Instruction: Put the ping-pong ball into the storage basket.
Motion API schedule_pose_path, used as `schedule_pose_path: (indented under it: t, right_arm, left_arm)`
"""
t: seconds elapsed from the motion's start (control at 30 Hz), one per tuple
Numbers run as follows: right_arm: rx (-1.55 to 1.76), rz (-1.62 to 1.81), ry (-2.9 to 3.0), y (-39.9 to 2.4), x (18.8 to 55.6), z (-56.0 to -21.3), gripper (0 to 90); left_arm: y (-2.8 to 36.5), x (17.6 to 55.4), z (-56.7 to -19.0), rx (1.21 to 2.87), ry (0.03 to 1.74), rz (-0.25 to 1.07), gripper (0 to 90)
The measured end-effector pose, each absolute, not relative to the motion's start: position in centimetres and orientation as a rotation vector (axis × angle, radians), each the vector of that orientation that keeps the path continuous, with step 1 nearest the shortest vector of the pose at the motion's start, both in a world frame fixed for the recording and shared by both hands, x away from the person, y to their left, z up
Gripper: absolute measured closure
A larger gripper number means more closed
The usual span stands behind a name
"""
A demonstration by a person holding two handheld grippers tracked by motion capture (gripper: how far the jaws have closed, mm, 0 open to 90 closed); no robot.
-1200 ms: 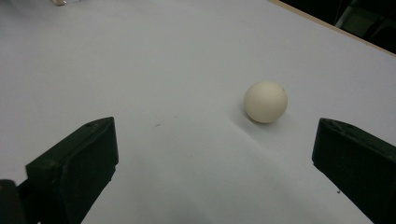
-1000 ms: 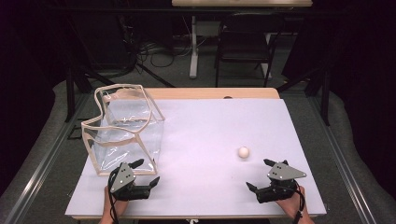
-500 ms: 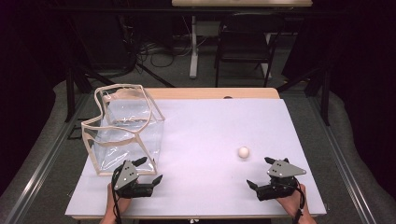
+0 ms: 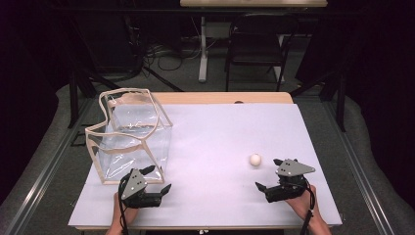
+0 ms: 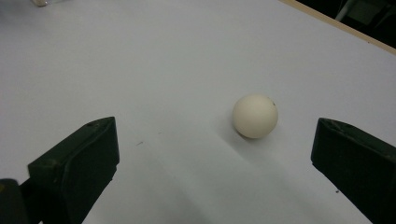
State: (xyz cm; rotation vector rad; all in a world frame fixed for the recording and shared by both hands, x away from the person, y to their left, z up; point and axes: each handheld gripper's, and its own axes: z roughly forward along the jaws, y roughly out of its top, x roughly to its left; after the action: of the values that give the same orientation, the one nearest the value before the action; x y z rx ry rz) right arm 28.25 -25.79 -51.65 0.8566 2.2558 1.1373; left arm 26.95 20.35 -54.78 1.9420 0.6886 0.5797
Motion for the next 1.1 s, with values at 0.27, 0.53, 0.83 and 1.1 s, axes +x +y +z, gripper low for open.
schedule_pose_path:
  t: [0.27,0.53,0.83,1.1]
  right_arm:
    - [0.853,1.129,2.27,-25.3,29.2,-51.4,0.6]
    - [0.852,1.127,2.264,-25.0,30.3,-50.7,0.5]
    - [0.859,1.119,2.274,-24.6,31.5,-50.5,0.5]
    - [0.866,1.103,2.284,-24.4,32.5,-50.4,0.5]
  left_arm:
    - [20.1,26.8,-54.8,1.947,0.675,0.579,15.8]
    - [20.2,26.9,-54.8,1.939,0.675,0.577,15.8]
    - [20.3,26.7,-54.8,1.946,0.675,0.575,15.8]
    - [20.5,26.5,-54.8,1.945,0.679,0.579,15.8]
